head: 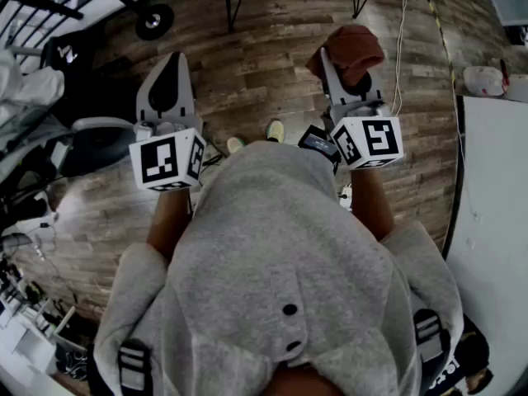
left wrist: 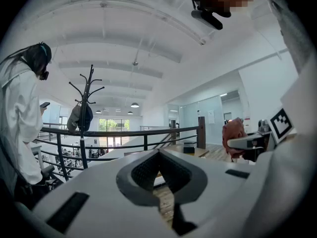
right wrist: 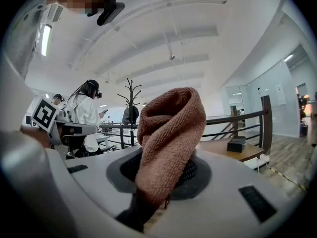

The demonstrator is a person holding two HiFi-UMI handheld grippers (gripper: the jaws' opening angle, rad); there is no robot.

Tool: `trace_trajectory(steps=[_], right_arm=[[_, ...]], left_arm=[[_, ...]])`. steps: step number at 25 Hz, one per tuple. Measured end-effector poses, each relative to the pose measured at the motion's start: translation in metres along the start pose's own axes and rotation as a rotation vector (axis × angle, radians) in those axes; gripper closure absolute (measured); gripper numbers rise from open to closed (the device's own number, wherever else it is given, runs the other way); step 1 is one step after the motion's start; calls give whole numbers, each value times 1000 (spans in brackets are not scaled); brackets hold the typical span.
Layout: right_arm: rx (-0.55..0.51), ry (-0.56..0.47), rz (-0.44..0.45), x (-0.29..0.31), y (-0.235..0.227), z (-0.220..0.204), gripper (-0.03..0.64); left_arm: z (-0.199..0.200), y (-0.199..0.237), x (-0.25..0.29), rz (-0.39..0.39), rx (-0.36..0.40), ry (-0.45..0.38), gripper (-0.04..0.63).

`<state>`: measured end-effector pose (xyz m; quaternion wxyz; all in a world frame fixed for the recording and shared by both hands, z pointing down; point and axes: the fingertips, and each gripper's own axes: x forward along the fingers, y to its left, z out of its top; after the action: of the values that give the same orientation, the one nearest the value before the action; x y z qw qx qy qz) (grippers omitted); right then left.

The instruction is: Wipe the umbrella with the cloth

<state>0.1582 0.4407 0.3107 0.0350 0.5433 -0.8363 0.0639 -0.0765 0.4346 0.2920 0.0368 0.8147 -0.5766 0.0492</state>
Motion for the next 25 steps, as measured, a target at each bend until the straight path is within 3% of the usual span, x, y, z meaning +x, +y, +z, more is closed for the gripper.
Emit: trace_trajectory(steps=[9, 25], right_arm=[[49, -18, 20, -8, -34, 5, 499], [34, -25, 109, -8, -57, 0, 497]], left_arm=[[10, -41, 16, -11, 9, -22, 581], [15, -88, 24, -10, 60, -34, 581]])
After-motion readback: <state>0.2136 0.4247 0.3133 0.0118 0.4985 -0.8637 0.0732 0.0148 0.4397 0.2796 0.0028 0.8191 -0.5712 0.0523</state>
